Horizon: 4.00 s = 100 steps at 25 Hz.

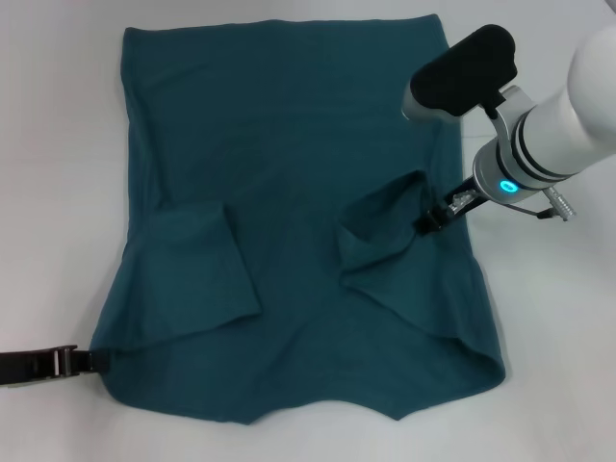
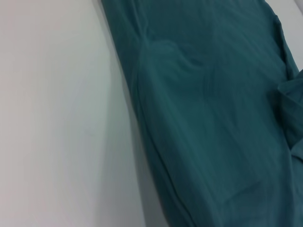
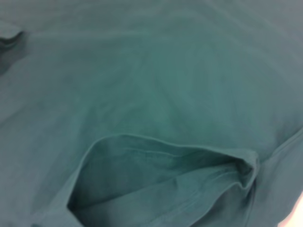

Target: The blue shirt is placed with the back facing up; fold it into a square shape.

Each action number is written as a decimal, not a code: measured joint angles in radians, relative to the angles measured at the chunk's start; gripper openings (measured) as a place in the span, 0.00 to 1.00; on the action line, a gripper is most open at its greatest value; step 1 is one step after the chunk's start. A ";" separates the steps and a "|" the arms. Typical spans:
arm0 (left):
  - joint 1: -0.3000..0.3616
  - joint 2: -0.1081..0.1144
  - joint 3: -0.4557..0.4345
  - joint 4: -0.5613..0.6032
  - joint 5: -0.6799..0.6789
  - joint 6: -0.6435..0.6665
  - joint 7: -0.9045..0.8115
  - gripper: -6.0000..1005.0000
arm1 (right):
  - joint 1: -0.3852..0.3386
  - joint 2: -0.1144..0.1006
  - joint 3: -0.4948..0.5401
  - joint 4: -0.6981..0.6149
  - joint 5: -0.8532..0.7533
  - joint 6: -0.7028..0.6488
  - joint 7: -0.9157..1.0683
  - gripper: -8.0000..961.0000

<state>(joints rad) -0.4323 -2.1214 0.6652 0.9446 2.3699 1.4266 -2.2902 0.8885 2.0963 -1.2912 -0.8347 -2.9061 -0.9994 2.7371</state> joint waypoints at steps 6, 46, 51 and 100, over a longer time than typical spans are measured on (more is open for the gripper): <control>-0.003 0.001 0.001 -0.002 0.000 -0.001 0.000 0.01 | -0.003 -0.005 0.008 0.077 -0.012 0.142 0.018 0.67; 0.004 -0.006 0.000 -0.014 -0.007 0.005 0.002 0.01 | 0.155 0.003 -0.113 0.433 0.181 0.572 -0.057 0.01; 0.012 -0.006 -0.004 -0.010 -0.008 0.011 0.010 0.01 | 0.094 -0.004 -0.099 0.268 0.181 0.405 -0.054 0.01; -0.014 0.017 0.001 -0.016 0.003 0.006 -0.001 0.01 | -0.241 0.006 -0.477 -0.533 -0.021 -0.521 -0.012 0.63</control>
<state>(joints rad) -0.4464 -2.1046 0.6666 0.9288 2.3732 1.4327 -2.2916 0.6477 2.1027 -1.7684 -1.3676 -2.9276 -1.5207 2.7253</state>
